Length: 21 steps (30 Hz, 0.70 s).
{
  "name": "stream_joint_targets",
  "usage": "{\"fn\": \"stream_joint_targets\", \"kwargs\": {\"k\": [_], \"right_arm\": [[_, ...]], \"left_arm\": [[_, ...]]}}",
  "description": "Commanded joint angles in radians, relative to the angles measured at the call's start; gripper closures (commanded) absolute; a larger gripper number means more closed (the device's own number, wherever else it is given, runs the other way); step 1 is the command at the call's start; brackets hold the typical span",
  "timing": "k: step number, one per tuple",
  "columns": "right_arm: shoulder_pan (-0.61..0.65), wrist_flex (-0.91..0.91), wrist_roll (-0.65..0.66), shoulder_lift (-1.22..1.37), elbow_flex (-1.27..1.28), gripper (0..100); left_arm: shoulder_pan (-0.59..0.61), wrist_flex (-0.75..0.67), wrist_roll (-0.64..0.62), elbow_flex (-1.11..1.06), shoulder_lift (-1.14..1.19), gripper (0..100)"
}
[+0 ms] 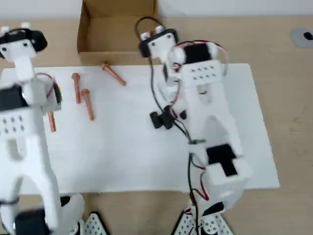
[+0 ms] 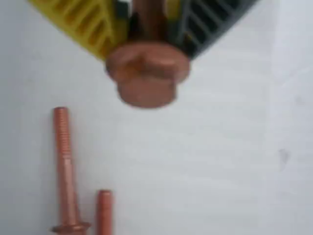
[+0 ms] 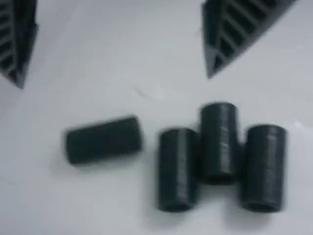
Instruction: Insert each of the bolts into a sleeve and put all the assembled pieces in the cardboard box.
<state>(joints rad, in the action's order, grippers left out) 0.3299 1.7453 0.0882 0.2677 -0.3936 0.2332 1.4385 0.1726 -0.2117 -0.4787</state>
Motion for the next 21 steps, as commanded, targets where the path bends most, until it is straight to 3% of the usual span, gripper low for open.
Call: {"fn": "stream_joint_targets", "kwargs": {"k": [1, 7, 16, 21], "right_arm": [[0.067, 0.009, 0.006, 0.050, -0.071, 71.8], [0.096, -0.046, -0.020, 0.105, -0.073, 77.4], [0.153, -0.063, -0.031, 0.105, 0.010, 82.2], [0.153, -0.118, -0.143, 0.101, 0.143, 82.3]], "left_arm": [[-0.034, -0.137, -0.003, -0.226, -0.133, 99], [-0.028, -0.216, -0.003, -0.365, -0.200, 99], [-0.029, -0.219, -0.003, -0.370, -0.219, 99], [-0.029, -0.215, -0.003, -0.370, -0.217, 99]]}}
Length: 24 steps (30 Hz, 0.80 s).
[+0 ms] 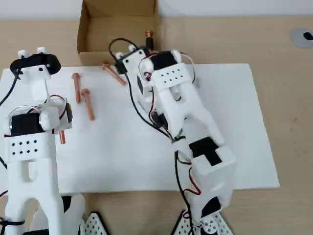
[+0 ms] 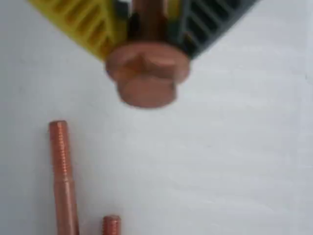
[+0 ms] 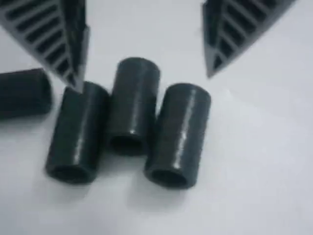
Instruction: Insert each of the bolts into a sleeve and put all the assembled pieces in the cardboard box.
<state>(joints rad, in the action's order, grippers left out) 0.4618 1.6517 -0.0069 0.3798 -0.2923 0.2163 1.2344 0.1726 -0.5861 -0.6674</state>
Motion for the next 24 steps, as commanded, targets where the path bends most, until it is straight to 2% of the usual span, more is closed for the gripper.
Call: {"fn": "stream_joint_targets", "kwargs": {"k": [1, 9, 17, 24], "right_arm": [[0.024, -0.028, -0.061, -0.012, 0.061, 82.3], [0.039, -0.057, -0.098, -0.013, 0.065, 82.5], [0.124, -0.130, -0.126, -0.010, 0.145, 82.5], [0.105, -0.192, -0.126, -0.005, 0.209, 82.5]], "left_arm": [[-0.012, -0.011, -0.003, 0.005, -0.028, 99], [-0.015, -0.009, -0.003, 0.003, -0.027, 99], [-0.012, -0.009, -0.005, 0.003, -0.027, 99], [-0.012, -0.009, -0.005, 0.003, -0.027, 99]]}}
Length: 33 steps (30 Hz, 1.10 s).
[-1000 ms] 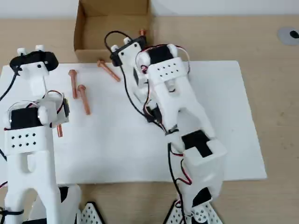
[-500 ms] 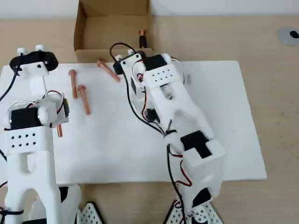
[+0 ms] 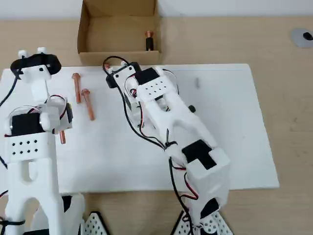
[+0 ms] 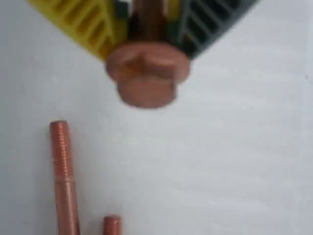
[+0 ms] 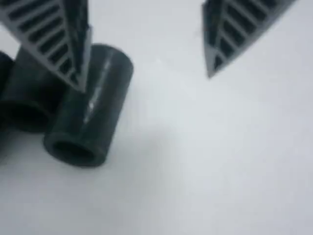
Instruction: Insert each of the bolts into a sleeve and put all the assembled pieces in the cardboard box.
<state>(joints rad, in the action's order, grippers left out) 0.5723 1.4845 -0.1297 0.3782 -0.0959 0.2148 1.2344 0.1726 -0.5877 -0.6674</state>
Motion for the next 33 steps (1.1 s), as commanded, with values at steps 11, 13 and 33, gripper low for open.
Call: {"fn": "stream_joint_targets", "kwargs": {"k": [11, 13, 33], "right_arm": [[-0.062, -0.058, 0.005, -0.002, 0.022, 82.5], [-0.062, -0.058, 0.005, 0.004, 0.022, 82.5], [0.018, -0.064, 0.150, 0.147, 0.002, 83.6]], "left_arm": [[-0.015, -0.009, -0.005, 0.005, -0.027, 99], [-0.015, -0.009, -0.005, 0.005, -0.027, 99], [-0.011, 0.011, -0.005, 0.008, -0.027, 99]]}}
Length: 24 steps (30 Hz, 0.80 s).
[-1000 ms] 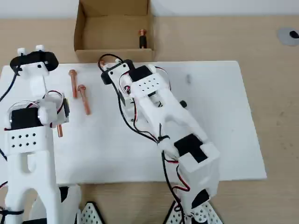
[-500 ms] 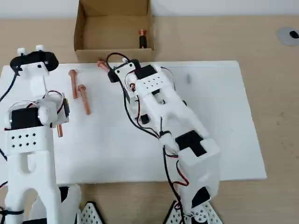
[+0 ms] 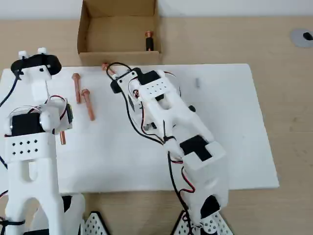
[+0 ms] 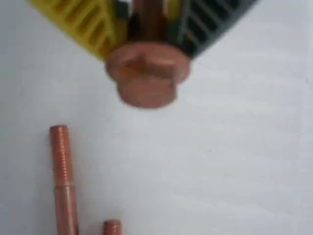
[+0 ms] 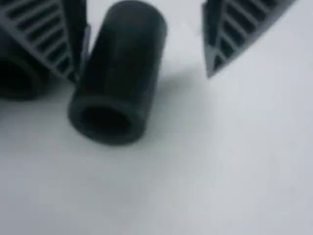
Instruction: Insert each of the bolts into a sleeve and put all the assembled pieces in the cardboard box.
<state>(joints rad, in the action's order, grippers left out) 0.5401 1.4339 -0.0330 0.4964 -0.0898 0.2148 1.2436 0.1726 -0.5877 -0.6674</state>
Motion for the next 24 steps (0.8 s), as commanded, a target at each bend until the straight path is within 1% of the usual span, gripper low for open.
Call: {"fn": "stream_joint_targets", "kwargs": {"k": [1, 3, 7, 15, 18, 21, 24], "right_arm": [[0.051, -0.014, 0.075, 0.028, 0.007, 85.2], [0.048, -0.014, 0.112, 0.028, 0.030, 89.9], [0.045, -0.006, 0.135, 0.028, 0.067, 98.5], [0.045, 0.041, 0.140, 0.027, 0.067, 98.8], [0.047, 0.041, 0.172, 0.019, 0.059, 98.8], [0.044, 0.068, 0.176, -0.030, -0.008, 98.8], [0.044, 0.118, 0.176, -0.134, -0.137, 98.9]], "left_arm": [[-0.011, 0.003, -0.005, 0.006, -0.028, 99], [-0.011, 0.003, -0.005, 0.006, -0.030, 99], [-0.011, 0.003, -0.005, 0.006, -0.031, 99], [-0.012, 0.003, -0.005, 0.006, -0.033, 99], [-0.011, 0.005, -0.005, 0.006, -0.033, 99], [-0.009, 0.032, -0.002, 0.018, -0.033, 99], [-0.011, 0.081, -0.002, 0.069, -0.036, 99]]}}
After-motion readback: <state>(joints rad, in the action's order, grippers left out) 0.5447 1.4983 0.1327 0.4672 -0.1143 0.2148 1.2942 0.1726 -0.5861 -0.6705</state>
